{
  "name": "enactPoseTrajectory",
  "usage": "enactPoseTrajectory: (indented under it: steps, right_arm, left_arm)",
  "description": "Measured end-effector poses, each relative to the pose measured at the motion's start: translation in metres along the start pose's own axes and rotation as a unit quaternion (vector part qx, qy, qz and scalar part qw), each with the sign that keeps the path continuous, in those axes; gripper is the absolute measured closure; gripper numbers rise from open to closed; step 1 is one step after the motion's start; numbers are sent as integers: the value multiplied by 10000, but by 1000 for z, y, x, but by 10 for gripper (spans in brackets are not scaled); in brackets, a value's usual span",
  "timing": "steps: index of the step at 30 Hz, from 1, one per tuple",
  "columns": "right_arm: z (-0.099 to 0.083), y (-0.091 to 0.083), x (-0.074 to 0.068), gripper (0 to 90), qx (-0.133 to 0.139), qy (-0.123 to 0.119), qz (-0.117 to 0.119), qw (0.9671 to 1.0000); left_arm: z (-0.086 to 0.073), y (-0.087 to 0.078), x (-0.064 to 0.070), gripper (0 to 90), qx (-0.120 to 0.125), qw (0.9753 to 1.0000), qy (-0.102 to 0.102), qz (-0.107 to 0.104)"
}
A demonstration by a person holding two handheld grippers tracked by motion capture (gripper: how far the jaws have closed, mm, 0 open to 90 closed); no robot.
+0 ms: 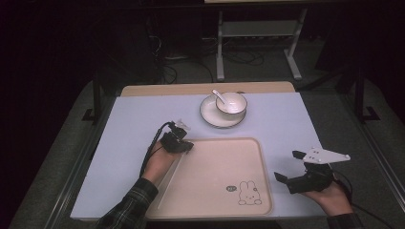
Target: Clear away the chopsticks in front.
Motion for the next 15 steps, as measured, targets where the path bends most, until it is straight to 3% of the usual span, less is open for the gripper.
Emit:
enactPoseTrajectory:
  steps: [10,15]
  right_arm:
    - [0,0,0,0,-7,11,-7,10000]
    - [0,-1,1,0,8,4,-21,10000]
  left_arm:
    - [-18,-12,-18,898,-81,9997,-197,121]
    - [-27,-27,-7,898,-18,9999,-128,4]
Point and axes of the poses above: each handheld gripper's, and its own axes: y roughly forward along the jaws, z roughly out of its top, x roughly to its right, the point moved 8 cm from there along y, roughly forward along the jaws, and after that the axes turned 7 degrees about -x, right-handed, at the moved point
